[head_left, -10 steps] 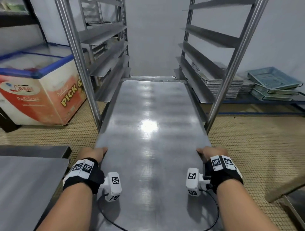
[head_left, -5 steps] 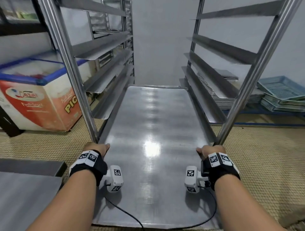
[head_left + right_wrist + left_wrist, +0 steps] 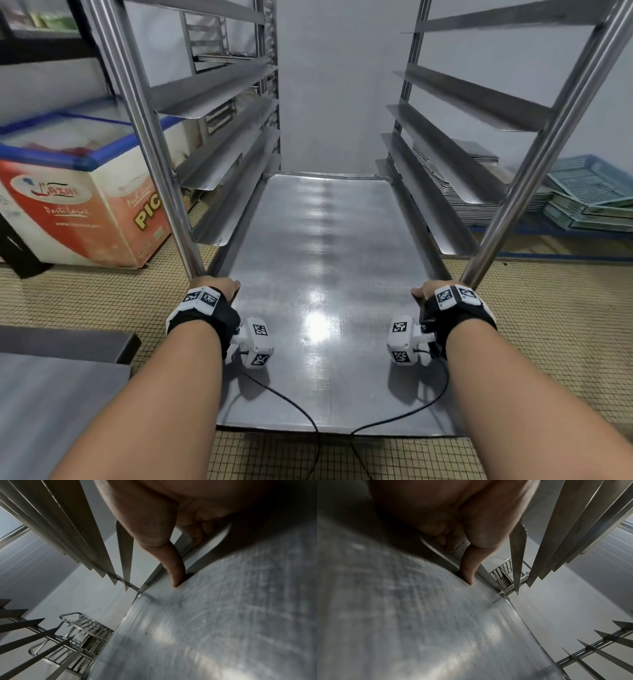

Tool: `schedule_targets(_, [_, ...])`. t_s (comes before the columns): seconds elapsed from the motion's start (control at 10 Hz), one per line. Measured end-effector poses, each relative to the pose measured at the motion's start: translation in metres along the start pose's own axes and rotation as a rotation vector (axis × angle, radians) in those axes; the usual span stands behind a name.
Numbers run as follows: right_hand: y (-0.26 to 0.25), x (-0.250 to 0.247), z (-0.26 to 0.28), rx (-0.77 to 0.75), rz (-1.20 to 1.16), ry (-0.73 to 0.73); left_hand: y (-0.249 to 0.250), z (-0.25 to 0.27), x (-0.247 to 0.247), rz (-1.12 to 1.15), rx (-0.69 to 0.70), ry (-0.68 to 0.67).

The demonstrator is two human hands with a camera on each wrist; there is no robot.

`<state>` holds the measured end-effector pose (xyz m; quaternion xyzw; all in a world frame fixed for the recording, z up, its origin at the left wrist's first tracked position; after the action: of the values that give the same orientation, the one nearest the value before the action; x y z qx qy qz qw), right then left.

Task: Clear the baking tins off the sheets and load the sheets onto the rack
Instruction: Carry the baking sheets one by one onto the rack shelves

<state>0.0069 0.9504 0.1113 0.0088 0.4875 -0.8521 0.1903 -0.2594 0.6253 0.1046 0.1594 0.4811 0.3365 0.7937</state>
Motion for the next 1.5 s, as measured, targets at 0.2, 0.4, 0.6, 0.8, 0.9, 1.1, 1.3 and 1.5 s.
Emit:
schedule_targets(0.2, [-0.015,-0.004,0.033,-0.223,0.307,0.034,-0.002,0.022,-0.006,0.148,0.083,-0.152])
schedule_targets(0.4, [-0.004,-0.004,0.072,-0.221,0.304,-0.010,-0.016,0.071,-0.007,0.125,0.287,-0.155])
schedule_targets(0.6, [0.043,-0.012,0.124,-0.320,0.336,-0.271,-0.053,0.133,0.006,-0.153,0.624,-0.358])
schedule_targets(0.8, [0.100,-0.005,0.151,-0.697,0.914,-0.444,-0.093,0.146,0.031,-0.551,0.891,-0.225])
schedule_targets(0.9, [0.105,0.004,0.156,-0.842,1.096,-0.458,-0.092,0.148,0.043,-0.825,1.029,-0.151])
schedule_targets(1.1, [0.108,0.017,0.149,-0.994,1.274,-0.354,-0.085,0.136,0.052,-0.966,1.054,0.030])
schedule_targets(1.3, [0.096,0.035,0.137,-1.063,1.299,-0.305,-0.065,0.118,0.055,-0.984,1.038,0.030])
schedule_targets(1.5, [0.074,0.057,0.116,-1.073,1.297,-0.307,-0.036,0.095,0.060,-0.975,1.044,0.039])
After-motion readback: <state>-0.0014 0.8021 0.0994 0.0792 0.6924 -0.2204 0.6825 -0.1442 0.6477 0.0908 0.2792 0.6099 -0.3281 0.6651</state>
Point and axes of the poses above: each hand's wrist, its own z-axis away from the middle knuckle, its own x-axis out of the palm, y = z × x, the point moved 6 cm from there along -z, towards the middle knuckle, and after that the axes turned 9 degrees about -z, right-handed, at the moved point
